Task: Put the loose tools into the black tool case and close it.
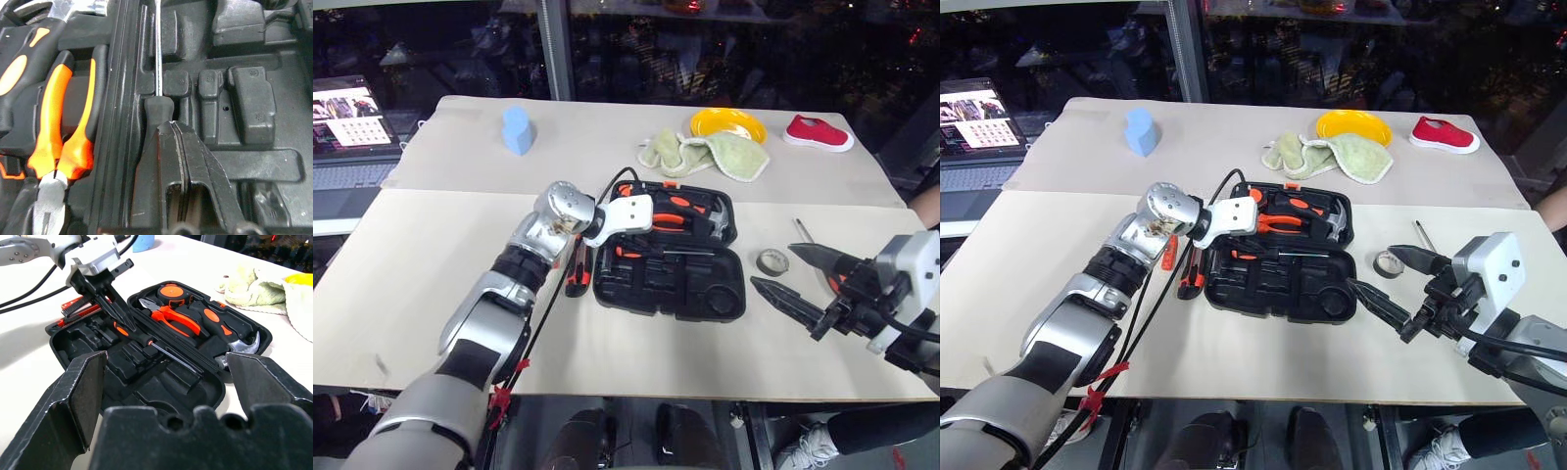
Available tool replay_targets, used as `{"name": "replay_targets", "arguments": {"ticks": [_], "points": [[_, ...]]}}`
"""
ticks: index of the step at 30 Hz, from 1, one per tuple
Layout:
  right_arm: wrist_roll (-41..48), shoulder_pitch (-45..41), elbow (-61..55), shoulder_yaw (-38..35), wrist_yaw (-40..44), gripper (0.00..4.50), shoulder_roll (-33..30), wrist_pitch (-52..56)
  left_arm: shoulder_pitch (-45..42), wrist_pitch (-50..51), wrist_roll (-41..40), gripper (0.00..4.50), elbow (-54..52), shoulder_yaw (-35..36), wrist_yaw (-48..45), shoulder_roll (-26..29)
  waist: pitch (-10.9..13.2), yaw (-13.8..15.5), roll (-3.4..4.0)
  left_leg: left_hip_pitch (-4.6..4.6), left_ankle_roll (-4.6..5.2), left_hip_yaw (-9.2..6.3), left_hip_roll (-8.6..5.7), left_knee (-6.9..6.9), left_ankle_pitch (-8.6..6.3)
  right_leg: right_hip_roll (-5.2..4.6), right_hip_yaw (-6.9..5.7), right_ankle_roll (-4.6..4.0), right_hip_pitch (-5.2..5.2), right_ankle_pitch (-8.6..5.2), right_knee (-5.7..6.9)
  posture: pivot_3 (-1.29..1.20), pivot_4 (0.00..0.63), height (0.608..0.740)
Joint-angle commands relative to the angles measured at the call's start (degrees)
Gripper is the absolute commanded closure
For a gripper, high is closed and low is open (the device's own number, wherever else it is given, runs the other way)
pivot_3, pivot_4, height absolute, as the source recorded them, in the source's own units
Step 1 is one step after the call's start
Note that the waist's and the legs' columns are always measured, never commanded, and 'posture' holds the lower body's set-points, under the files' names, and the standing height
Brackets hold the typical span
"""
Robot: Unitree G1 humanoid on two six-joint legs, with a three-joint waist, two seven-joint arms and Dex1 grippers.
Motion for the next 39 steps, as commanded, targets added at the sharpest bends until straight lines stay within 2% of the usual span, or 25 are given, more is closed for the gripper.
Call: {"name": "replay_targets", "arguments": {"ticks": [1, 8, 31, 37, 39], "points": [[0.25, -0.02, -1.60, -1.37, -0.33, 0.00, 0.08, -1.16, -1.63, -1.77, 0.95, 4.46, 0.45, -0.25, 1.09, -0.28, 0.00, 0.00, 0.00, 0.00, 0.00, 0.00, 0.00, 0.00, 0.00, 0.00, 0.00, 0.00, 0.00, 0.00, 0.00, 0.00, 0.150, 0.740], [0.49, -0.60, -1.39, -1.01, -0.63, 0.00, 0.08, -1.10, -3.28, -0.74, -0.41, 4.46, 2.44, 1.91, 1.33, -0.97, 0.00, 0.03, 0.00, 0.00, 0.00, 0.00, 0.00, 0.00, 0.00, 0.00, 0.00, 0.00, 0.00, 0.00, 0.00, 0.00, 0.150, 0.740], [0.76, -2.18, -0.94, 1.06, -2.01, 0.00, 0.69, -1.12, -2.51, -13.26, 8.38, 4.46, 10.39, -4.18, 5.66, -2.31, -0.01, 0.19, 0.01, 0.03, 0.03, 0.01, 0.00, 0.07, -0.01, -0.03, 0.01, 0.03, 0.09, 0.06, -0.02, 0.00, 0.150, 0.740], [0.39, -1.71, -1.16, 1.27, -2.41, 0.00, 1.47, -1.23, -2.82, -15.48, 8.98, 4.46, 12.52, -4.64, 5.76, -2.67, -0.04, 0.29, 0.05, 0.17, 0.16, 0.01, 0.00, 0.09, -0.05, -0.04, 0.00, 0.06, 0.29, 0.08, -0.05, 0.00, 0.150, 0.740], [0.04, -1.41, -1.12, 1.39, -2.55, 0.00, 1.78, -1.42, -3.50, -15.65, 8.76, 4.46, 13.40, -4.22, 5.93, -2.77, -0.04, 0.32, 0.05, 0.24, 0.55, 0.00, 0.00, 0.09, -0.28, -0.04, -0.01, 0.06, 0.38, 0.08, -0.06, 0.00, 0.150, 0.740]]}}
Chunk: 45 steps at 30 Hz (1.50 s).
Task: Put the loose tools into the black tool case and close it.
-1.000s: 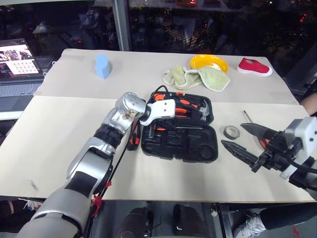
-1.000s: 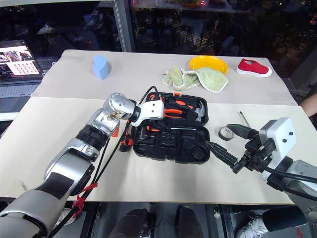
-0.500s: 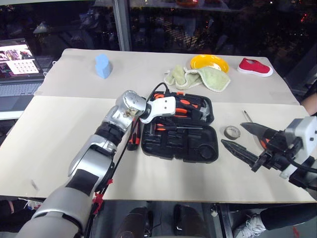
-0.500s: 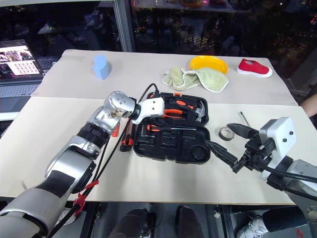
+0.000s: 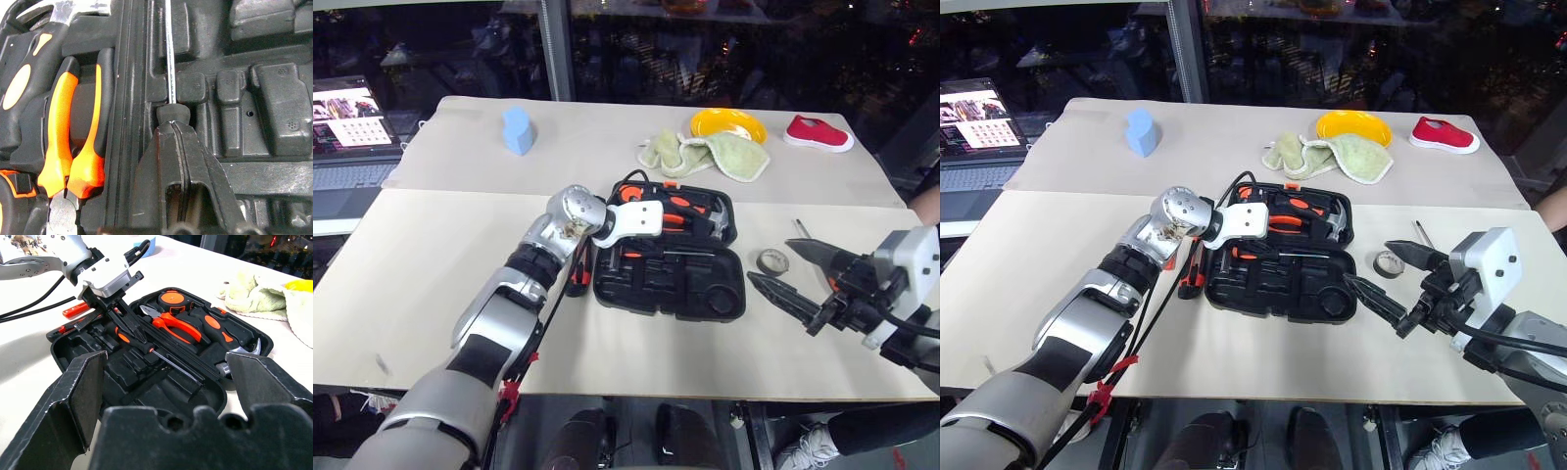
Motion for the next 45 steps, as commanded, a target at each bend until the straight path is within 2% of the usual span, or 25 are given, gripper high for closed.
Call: {"name": "replay_targets", "arguments": {"ticks": [1, 5, 8, 13, 16, 18, 19, 22, 25, 30, 37, 40, 43, 45], "points": [[-0.70, 0.18, -1.18, -0.34, -0.66, 0.00, 0.71, -1.51, -1.37, 0.64, 0.20, 4.46, 2.29, 0.22, -0.69, -0.29, 0.00, 0.02, 0.00, 0.04, 0.02, -0.01, 0.00, 0.01, -0.01, 0.00, -0.01, 0.00, 0.03, 0.00, 0.00, 0.00, 0.150, 0.740], [-2.28, 0.67, -1.04, 0.46, -0.84, 0.00, 1.12, -1.48, -1.77, 5.21, -7.58, 4.46, -0.44, 6.51, -6.87, 1.63, 0.00, -0.35, 0.00, 0.02, 0.03, 0.00, 0.00, 0.11, -0.02, 0.02, -0.02, 0.02, 0.02, 0.01, 0.02, 0.00, 0.150, 0.740], [-3.41, 1.08, -0.70, 0.39, -1.00, 0.00, 1.10, -1.52, -0.57, 10.14, -12.13, 3.85, -5.10, 10.12, -10.62, 3.91, 0.00, -0.86, 0.01, -0.19, -0.35, 0.09, 0.00, 0.15, 0.21, 0.06, 0.04, 0.02, -0.33, 0.01, 0.15, 0.00, 0.150, 0.740], [-4.18, 3.43, 0.98, -3.90, -1.47, 0.00, 1.59, -0.91, 6.11, 25.78, -21.48, 1.97, -21.94, 15.44, -17.81, 11.25, -0.02, -1.40, 0.04, -0.26, -0.41, 0.08, 0.01, 0.11, 0.24, 0.06, 0.05, 0.00, -0.43, 0.01, 0.19, 0.00, 0.150, 0.740], [-4.05, 11.85, 4.64, -15.32, 3.30, 0.00, 1.86, -0.15, 13.81, 42.04, -31.72, 0.84, -38.25, 22.71, -19.83, 19.59, -0.02, -1.49, 0.07, -0.26, -0.41, 0.08, 0.00, 0.09, 0.24, 0.06, 0.07, 0.01, -0.43, 0.01, 0.15, 0.00, 0.150, 0.740], [-4.58, 15.93, 6.50, -20.32, 5.82, 0.00, 2.04, -0.48, 17.50, 46.85, -35.69, 0.19, -45.04, 25.68, -18.98, 22.65, -0.01, -1.44, 0.08, -0.25, -0.41, 0.01, 0.01, 0.01, 0.24, 0.10, 0.05, 0.00, -0.43, 0.01, 0.13, 0.00, 0.150, 0.740], [-4.50, 17.49, 7.58, -22.58, 6.90, 0.00, 2.19, -0.68, 19.27, 48.82, -38.05, 0.04, -48.03, 27.23, -18.81, 23.83, -0.02, -1.34, 0.09, -0.23, -0.41, -0.01, 0.01, -0.04, 0.24, 0.12, 0.06, 0.00, -0.43, 0.01, 0.10, 0.00, 0.150, 0.740], [-4.05, 21.30, 10.94, -28.08, 9.88, 0.00, 2.26, -0.81, 23.91, 55.60, -44.40, 0.04, -55.05, 31.09, -18.53, 27.80, 0.01, -1.11, 0.15, 0.04, -0.45, -0.02, 0.01, -0.06, 0.24, 0.11, 0.04, 0.01, -0.23, 0.00, -0.03, 0.00, 0.150, 0.740], [-5.61, 25.47, 13.94, -31.49, 13.38, 0.00, 2.83, -1.31, 28.52, 58.04, -47.71, 0.04, -60.07, 33.22, -19.07, 32.25, 0.07, -1.19, 0.25, 0.59, -0.89, -0.01, 0.01, -0.15, 0.04, 0.10, 0.06, 0.05, 0.52, -0.03, -0.12, 0.00, 0.150, 0.740], [-8.03, 25.24, 17.65, -29.72, 14.73, 0.00, 1.11, -1.90, 31.06, 59.17, -50.95, 0.04, -64.03, 33.57, -17.30, 34.62, 0.08, -1.37, 0.34, 1.24, -0.60, 0.00, 0.12, -0.31, -0.21, 0.12, 0.11, 0.46, 0.91, -0.45, -0.14, 0.00, 0.150, 0.740], [-12.31, 12.79, 22.81, -16.06, 13.94, 0.00, -9.80, 0.95, 32.18, 58.88, -52.87, 0.04, -68.01, 31.90, -14.82, 34.96, 0.08, -2.36, 0.40, 1.31, -0.78, 0.10, 0.13, -0.33, -0.11, 0.10, 0.13, 0.44, 1.07, -0.42, -0.11, 0.00, 0.150, 0.740], [-12.65, 1.13, 27.58, -6.08, 11.47, 0.00, -14.62, 5.16, 32.67, 58.98, -53.99, 0.04, -69.58, 31.67, -13.68, 34.87, 0.09, -2.33, 0.42, 1.20, -1.20, 0.11, 0.14, -0.37, 0.14, 0.09, 0.13, 0.20, 0.93, -0.30, -0.11, 0.00, 0.150, 0.740], [-16.78, -13.11, 35.40, 6.91, 7.40, 0.00, -16.28, 10.41, 32.95, 59.24, -55.50, 0.04, -71.49, 31.63, -12.10, 34.48, 0.12, -2.30, 0.38, 1.13, -1.19, 0.13, 0.14, -0.36, 0.15, 0.09, 0.12, -0.10, 0.82, -0.13, -0.13, 0.00, 0.150, 0.740], [-19.60, -18.24, 39.28, 11.83, 6.99, 0.00, -16.82, 11.31, 32.64, 59.60, -56.56, 0.04, -72.15, 31.62, -11.17, 34.29, 0.12, -1.82, 0.37, 0.95, -1.17, 0.14, 0.13, -0.37, 0.15, 0.04, 0.11, -0.12, 0.69, -0.12, -0.15, 0.00, 0.150, 0.740]]}}
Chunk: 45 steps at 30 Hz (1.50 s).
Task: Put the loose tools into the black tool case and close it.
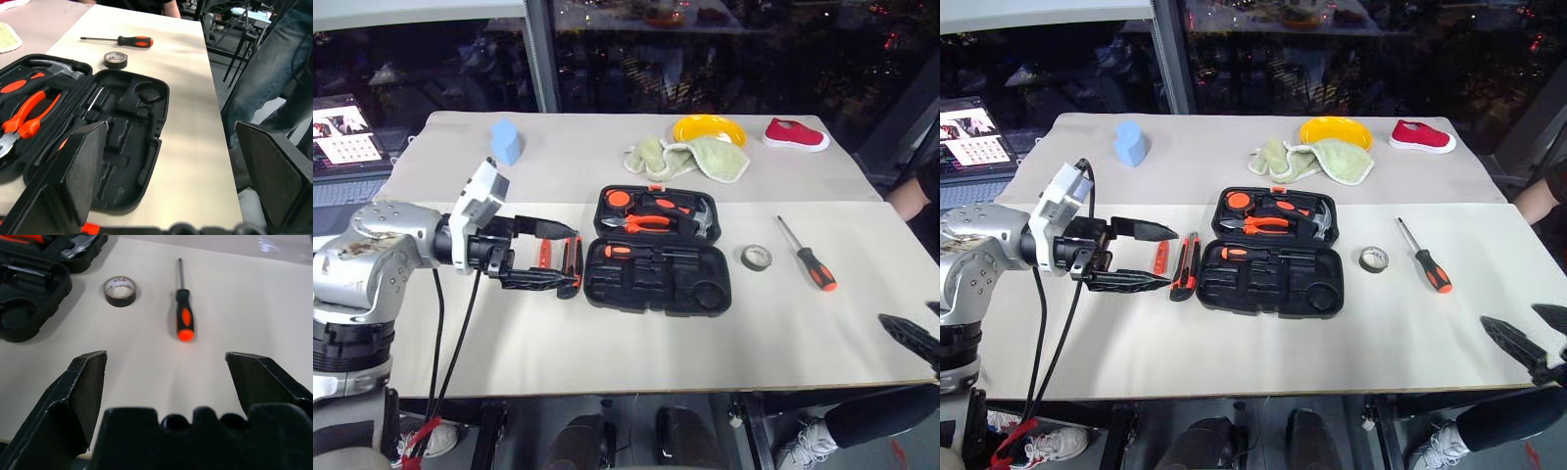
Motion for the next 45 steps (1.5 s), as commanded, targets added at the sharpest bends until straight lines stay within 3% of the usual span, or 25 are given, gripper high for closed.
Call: {"name": "replay_targets", "arguments": {"ticks": [1, 8, 19, 25, 43, 45], "points": [[-5.62, -7.72, 7.22, 9.09, -1.61, 0.00, -1.63, 3.00, -1.05, 0.34, -2.75, 0.04, -2.55, 0.88, 1.83, 0.17, 0.00, 0.70, 0.00, -0.13, 0.04, -0.08, 0.00, 0.00, 0.01, 0.00, -0.08, -0.02, -0.09, 0.01, 0.03, 0.00, 0.150, 0.740], [-13.34, -20.31, 22.77, 19.73, -1.92, 0.00, -0.73, 6.18, -3.33, -0.75, -3.29, 0.04, -1.89, -0.12, 4.55, -0.64, 0.00, 0.93, 0.06, -1.08, 0.51, -0.05, -0.13, 0.01, 0.24, -0.03, -0.11, -0.05, -1.09, 0.06, 0.04, 0.00, 0.150, 0.740], [-18.58, -30.12, 36.55, 24.23, 3.29, 0.00, 0.74, 5.24, -6.20, -2.64, -2.87, 0.04, -0.14, -1.55, 5.50, -1.06, -0.01, 0.16, 0.07, -1.00, 0.33, -0.04, -0.11, -0.02, 0.33, -0.01, -0.09, -0.16, -1.03, 0.15, 0.08, 0.00, 0.150, 0.740], [-20.25, -32.34, 38.90, 27.29, 9.77, 1.98, -0.07, 5.53, -7.13, -4.01, -1.99, 0.00, 0.81, -2.44, 5.31, -1.26, -0.01, 0.08, 0.07, -0.99, 0.34, -0.03, -0.11, -0.02, 0.34, -0.01, -0.06, -0.17, -1.04, 0.16, 0.12, 0.00, 0.150, 0.740], [-28.09, -39.31, 44.31, 34.31, 15.61, 1.98, 1.56, 5.40, -9.24, -6.65, -0.52, 0.00, 2.47, -4.29, 5.59, -1.91, -0.01, 0.08, 0.08, -1.02, 0.34, -0.04, -0.11, -0.02, 0.33, -0.01, -0.07, -0.17, -1.08, 0.16, 0.10, 0.00, 0.150, 0.740], [-28.82, -39.93, 45.21, 34.91, 15.76, 2.49, 1.74, 5.42, -9.72, -6.76, -0.45, 0.00, 2.63, -4.36, 5.76, -2.03, -0.01, 0.08, 0.08, -1.02, 0.34, -0.04, -0.11, -0.02, 0.33, -0.01, -0.08, -0.17, -1.09, 0.16, 0.11, 0.00, 0.150, 0.740]]}}
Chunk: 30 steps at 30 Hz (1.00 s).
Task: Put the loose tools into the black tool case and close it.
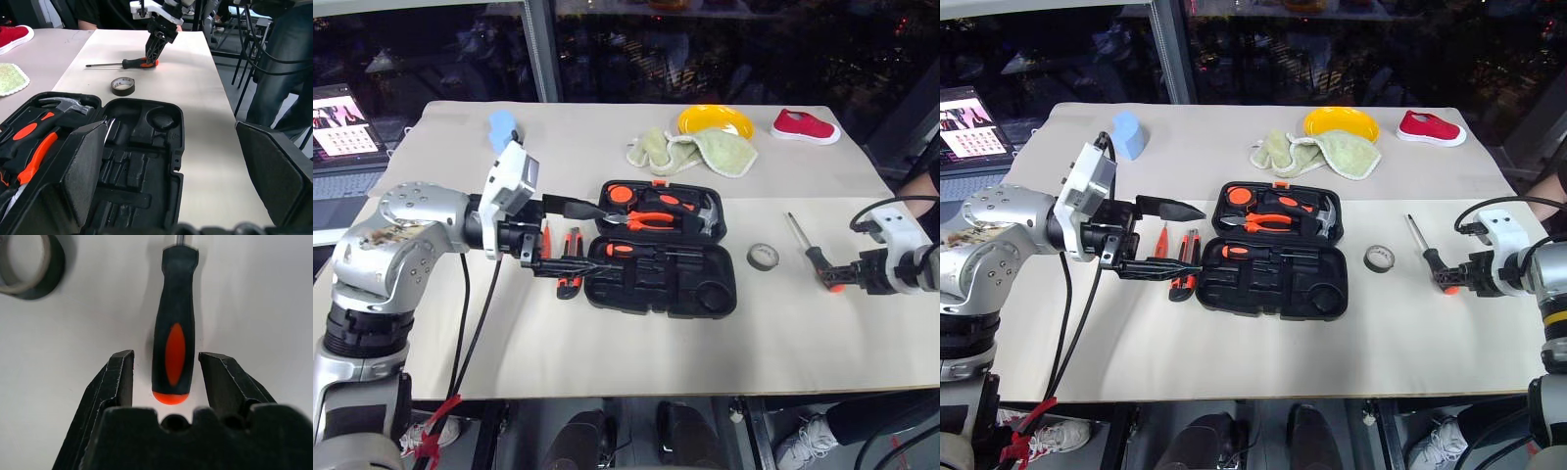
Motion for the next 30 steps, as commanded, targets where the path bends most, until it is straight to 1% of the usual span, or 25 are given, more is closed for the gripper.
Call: {"name": "replay_targets", "arguments": {"ticks": [1, 3, 4, 8, 12, 14, 16, 18, 21, 23, 24, 27, 30], "points": [[-2.07, -1.90, 1.22, 0.22, 0.76, 2.70, -0.22, -0.24, -2.29, -1.55, 0.37, 0.00, -0.31, 0.38, 0.39, -0.21, 0.00, 0.02, 0.00, 0.00, 0.00, 0.00, 0.00, 0.00, 0.00, 0.00, 0.00, 0.00, 0.00, 0.00, 0.00, 0.00, 0.150, 0.740], [-2.50, -2.29, 1.98, 0.07, 0.94, 3.40, 0.00, -0.23, -2.44, -1.51, 0.32, 0.00, -0.24, 0.44, 0.62, -0.34, 0.00, 0.01, 0.00, -0.01, 0.00, 0.00, 0.00, 0.00, 0.00, 0.00, -0.01, 0.00, 0.01, 0.00, 0.00, 0.00, 0.150, 0.740], [-2.54, -2.38, 2.27, -0.27, 0.97, 3.49, 0.14, -0.34, -2.35, -1.63, 0.40, 0.00, -0.17, 0.42, 0.67, -0.38, 0.00, 0.00, 0.00, 0.00, 0.00, 0.00, 0.00, 0.00, 0.00, 0.00, 0.00, 0.00, 0.01, 0.00, 0.00, 0.00, 0.150, 0.740], [-2.14, -1.92, 2.50, -2.72, -0.69, 3.49, 0.23, -0.76, -1.80, -2.13, 0.67, 0.00, 0.01, 0.23, 0.94, -0.57, 0.00, 0.00, 0.00, 0.00, -0.01, 0.00, 0.00, 0.00, 0.00, 0.00, 0.00, 0.00, 0.01, 0.00, 0.01, 0.00, 0.150, 0.740], [0.06, 0.71, -2.27, -7.49, -1.56, 3.49, -0.93, -1.27, -1.11, -2.00, 0.77, 0.00, 0.69, 0.16, 0.79, -0.47, -0.01, 0.13, 0.01, 0.00, -0.01, -0.01, 0.00, 0.00, 0.00, 0.00, -0.01, 0.00, 0.01, 0.00, 0.01, 0.00, 0.150, 0.740], [3.00, 1.37, -7.88, -11.84, -0.40, 3.49, -1.02, -2.49, -0.45, -2.85, 1.60, 0.00, 1.49, -0.15, -0.40, 0.40, -0.01, 0.10, 0.05, -0.01, -0.01, -0.01, 0.00, 0.00, 0.00, 0.00, 0.00, 0.00, -0.01, 0.00, 0.01, 0.00, 0.150, 0.740], [7.38, 2.30, -16.57, -16.19, 3.14, 3.49, -1.22, -4.19, 0.22, -3.63, 2.51, 0.00, 2.44, -0.59, -2.59, 1.92, 0.07, -0.25, 0.27, -0.04, -0.01, 0.01, 0.00, 0.00, 0.00, 0.01, 0.01, 0.00, -0.04, 0.00, 0.02, 0.00, 0.150, 0.740], [11.05, 4.76, -26.04, -17.28, 8.77, 3.49, -2.47, -5.90, 0.86, -4.60, 3.32, 0.00, 3.31, -1.09, -5.28, 3.66, 0.09, -0.55, 0.34, -0.03, -0.01, 0.05, 0.00, 0.00, 0.00, 0.04, 0.05, 0.01, -0.08, 0.01, 0.07, 0.00, 0.150, 0.740], [12.14, 7.60, -34.26, -15.14, 14.15, 3.49, -4.05, -10.58, 1.16, -6.05, 4.61, 0.00, 4.73, -1.72, -7.78, 5.23, 0.09, -0.55, 0.35, -0.02, 0.00, -0.02, 0.11, -0.01, 0.01, 0.18, 0.00, -0.01, -0.07, 0.00, 0.05, 0.00, 0.150, 0.740], [12.49, 5.82, -36.56, -12.20, 15.40, 3.49, -3.11, -10.84, 0.99, -6.89, 5.30, 0.00, 5.82, -1.95, -9.16, 5.98, 0.09, -0.53, 0.35, 0.01, 0.01, -0.05, 0.13, 0.01, -0.01, 0.20, -0.02, -0.01, 0.03, 0.00, -0.01, 0.00, 0.150, 0.740], [12.29, 4.61, -37.28, -10.44, 16.09, 3.49, -2.39, -11.32, 0.85, -7.14, 5.52, 0.00, 6.28, -2.01, -9.81, 6.31, 0.09, -0.55, 0.35, 0.01, 0.02, -0.04, 0.12, 0.03, -0.01, 0.19, -0.01, 0.00, 0.04, 0.00, -0.02, 0.00, 0.150, 0.740], [9.48, 1.82, -39.46, -3.30, 19.47, 3.49, 0.12, -17.07, 0.35, -7.38, 5.91, 0.00, 6.68, -1.98, -10.85, 6.86, 0.09, -0.54, 0.35, 0.00, 0.05, 0.02, 0.07, 0.13, -0.03, 0.08, 0.00, 0.07, 0.05, 0.05, -0.01, 0.00, 0.150, 0.740], [8.04, -0.88, -38.65, 0.48, 19.02, 3.49, 4.56, -19.33, 0.43, -6.96, 6.14, 0.00, 5.96, -1.49, -10.42, 7.25, 0.09, -0.57, 0.35, 0.00, 0.05, 0.01, 0.07, 0.12, -0.03, 0.09, -0.01, 0.06, 0.01, 0.05, 0.01, 0.00, 0.150, 0.740]]}}
